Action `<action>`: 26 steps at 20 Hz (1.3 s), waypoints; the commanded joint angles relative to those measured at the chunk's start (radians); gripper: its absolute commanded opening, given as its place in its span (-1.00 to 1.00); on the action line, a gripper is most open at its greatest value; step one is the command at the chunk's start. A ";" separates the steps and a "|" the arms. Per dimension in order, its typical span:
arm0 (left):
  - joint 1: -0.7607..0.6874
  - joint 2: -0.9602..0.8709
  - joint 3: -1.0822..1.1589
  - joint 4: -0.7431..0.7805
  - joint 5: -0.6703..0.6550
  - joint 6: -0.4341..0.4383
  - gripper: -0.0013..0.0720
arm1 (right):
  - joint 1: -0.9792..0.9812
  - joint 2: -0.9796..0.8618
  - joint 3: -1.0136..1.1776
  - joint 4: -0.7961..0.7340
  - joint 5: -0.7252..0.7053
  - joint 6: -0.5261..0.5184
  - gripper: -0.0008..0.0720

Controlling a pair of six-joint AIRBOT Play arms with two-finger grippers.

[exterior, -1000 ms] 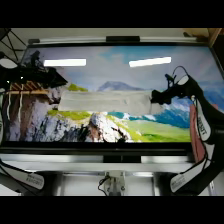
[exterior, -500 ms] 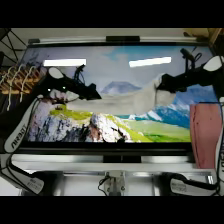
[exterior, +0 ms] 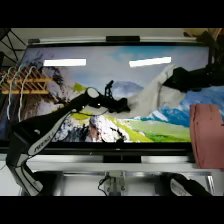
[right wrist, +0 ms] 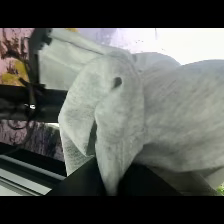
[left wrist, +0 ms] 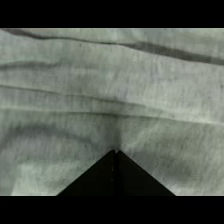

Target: Fold the shirts.

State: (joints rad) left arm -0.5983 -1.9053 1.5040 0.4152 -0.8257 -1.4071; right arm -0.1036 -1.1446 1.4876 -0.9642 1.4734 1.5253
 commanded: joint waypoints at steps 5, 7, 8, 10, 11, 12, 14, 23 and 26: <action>0.031 -0.008 -0.001 -0.221 0.008 0.169 -0.88 | 0.002 0.002 0.001 0.068 -0.023 0.027 -0.77; 0.113 0.060 -0.002 -0.106 -0.014 0.151 -0.88 | 0.005 -0.041 0.001 0.119 -0.050 0.015 -0.77; 0.159 0.099 -0.002 -0.034 -0.031 0.117 -0.88 | 0.023 -0.066 0.001 0.122 -0.070 0.005 -0.77; 0.248 0.182 -0.002 0.098 -0.088 0.077 -0.88 | 0.098 -0.126 0.001 0.117 -0.114 -0.014 -0.77; 0.289 0.224 -0.002 0.154 -0.119 0.067 -0.88 | 0.143 -0.160 0.001 0.117 -0.142 -0.024 -0.77; 0.334 0.270 -0.002 0.206 -0.151 0.067 -0.88 | 0.195 -0.201 0.001 0.117 -0.175 -0.032 -0.77; 0.420 0.353 -0.002 0.288 -0.214 0.066 -0.88 | 0.294 -0.286 0.001 0.117 -0.226 -0.049 -0.77; 0.618 0.562 -0.002 0.330 -0.295 0.067 -0.88 | 0.532 -0.631 0.001 0.302 -0.530 -0.065 -0.76; 0.597 0.564 -0.009 0.330 -0.297 0.067 -0.88 | 0.561 -0.658 0.001 0.442 -0.635 -0.106 0.63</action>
State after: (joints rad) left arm -0.0021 -1.3613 1.5002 0.7372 -1.1160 -1.3399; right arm 0.4194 -1.7546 1.4876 -0.6693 0.9554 1.4548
